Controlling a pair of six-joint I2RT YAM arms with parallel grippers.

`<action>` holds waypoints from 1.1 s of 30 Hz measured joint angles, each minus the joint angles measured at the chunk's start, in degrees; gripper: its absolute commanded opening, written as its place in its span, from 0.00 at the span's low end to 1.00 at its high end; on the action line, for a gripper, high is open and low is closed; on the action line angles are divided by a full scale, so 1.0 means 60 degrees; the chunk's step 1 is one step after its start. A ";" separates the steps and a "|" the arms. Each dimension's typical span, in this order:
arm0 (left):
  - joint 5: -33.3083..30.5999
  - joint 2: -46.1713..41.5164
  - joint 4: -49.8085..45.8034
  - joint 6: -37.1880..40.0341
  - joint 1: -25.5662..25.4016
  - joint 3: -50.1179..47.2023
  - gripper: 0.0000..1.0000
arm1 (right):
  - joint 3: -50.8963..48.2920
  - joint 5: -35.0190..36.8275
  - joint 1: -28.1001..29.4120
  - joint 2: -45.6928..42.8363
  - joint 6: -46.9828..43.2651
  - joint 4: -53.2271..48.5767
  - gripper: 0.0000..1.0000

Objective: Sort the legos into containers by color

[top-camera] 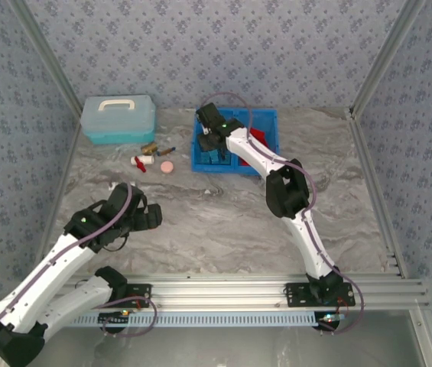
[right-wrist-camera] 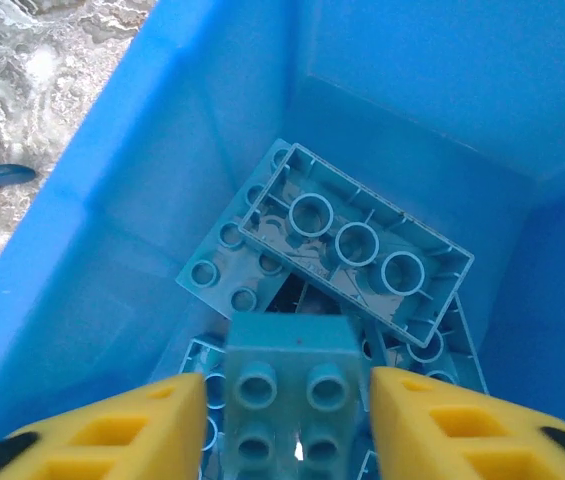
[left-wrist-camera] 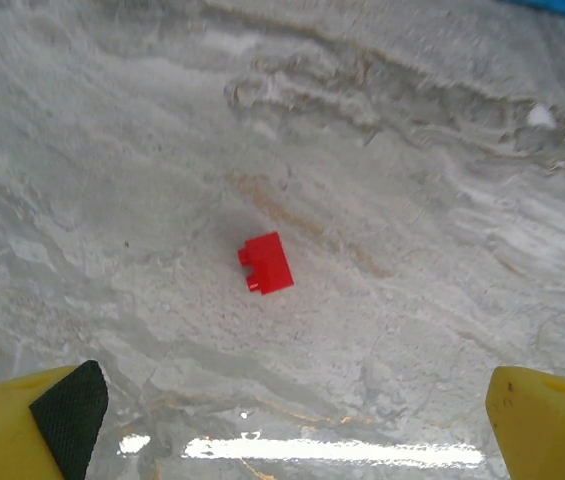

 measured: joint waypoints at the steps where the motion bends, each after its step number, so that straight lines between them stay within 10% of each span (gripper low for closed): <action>1: 0.0040 0.0069 0.0062 -0.0062 0.0036 -0.0138 0.99 | 0.0051 0.0000 0.0000 -0.0007 0.0022 0.0000 0.58; 8: 0.0652 0.0612 0.1002 -0.0361 0.0787 -0.1188 0.97 | -0.0925 -0.0062 0.0062 -0.1366 0.0018 0.0084 0.61; 16: 0.1264 0.1672 0.2455 -0.0565 0.1494 -0.2025 0.87 | -0.5286 -0.0168 0.0772 -0.6349 0.0124 0.1672 0.69; 24: 0.1617 0.3395 0.4142 -0.0579 0.1800 -0.2218 0.62 | -0.9173 -0.0018 0.1763 -1.0459 0.0561 0.2918 0.73; 33: 0.1781 0.4262 0.5031 -0.0754 0.1920 -0.2565 0.18 | -1.0739 0.0827 0.2765 -1.1879 0.1257 0.2900 0.75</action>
